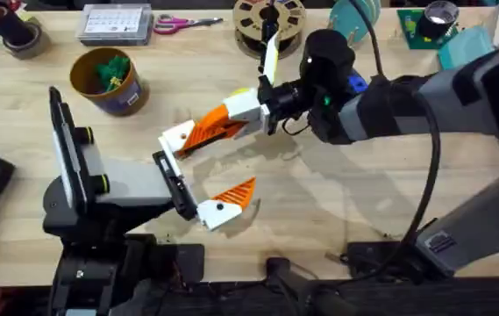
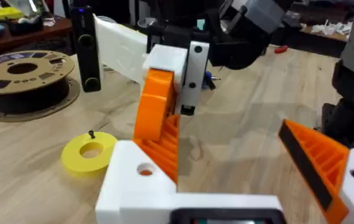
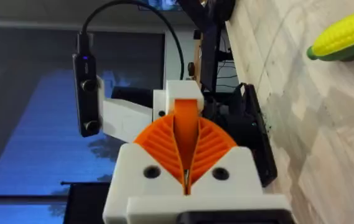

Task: Pick up the gripper from the table and insert it into the empty holder that is missing its gripper. Then pick up a screw, insert it into the mounting hole, and use the screwdriver to tighten it. Finally, clean up the table by picking up the vegetable and placing it into the bucket.

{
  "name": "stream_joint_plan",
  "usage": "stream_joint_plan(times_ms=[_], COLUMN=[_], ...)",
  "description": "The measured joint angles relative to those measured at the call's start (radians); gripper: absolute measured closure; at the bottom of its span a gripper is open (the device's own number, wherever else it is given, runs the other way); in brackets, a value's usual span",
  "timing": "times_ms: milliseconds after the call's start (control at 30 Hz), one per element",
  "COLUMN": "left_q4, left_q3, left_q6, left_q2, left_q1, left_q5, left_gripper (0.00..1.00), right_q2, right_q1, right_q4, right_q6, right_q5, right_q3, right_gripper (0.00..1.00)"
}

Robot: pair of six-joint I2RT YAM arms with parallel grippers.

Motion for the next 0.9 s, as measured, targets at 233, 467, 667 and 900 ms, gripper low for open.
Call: stream_joint_plan(times_ms=[233, 467, 667, 900], left_q4=[0.0, 0.0, 0.0, 0.0], left_q3=[0.0, 0.0, 0.0, 0.0], left_q6=[0.0, 0.0, 0.0, 0.0], left_q2=[0.0, 0.0, 0.0, 0.0], left_q1=[0.001, 0.001, 0.001, 0.0], left_q5=[-0.001, -0.002, -0.002, 0.002], left_gripper=[0.015, 0.015, 0.015, 0.015], right_q2=[0.0, 0.0, 0.0, 0.0], right_q1=[0.001, 0.001, 0.001, 0.011], right_q4=[0.0, 0.001, 0.0, 0.001], right_q6=[0.0, 0.0, 0.001, -0.003], right_q5=[0.007, 0.007, 0.007, 0.014], right_q3=[-0.001, -0.001, -0.001, -0.002], right_gripper=[0.992, 0.992, 0.9, 0.013])
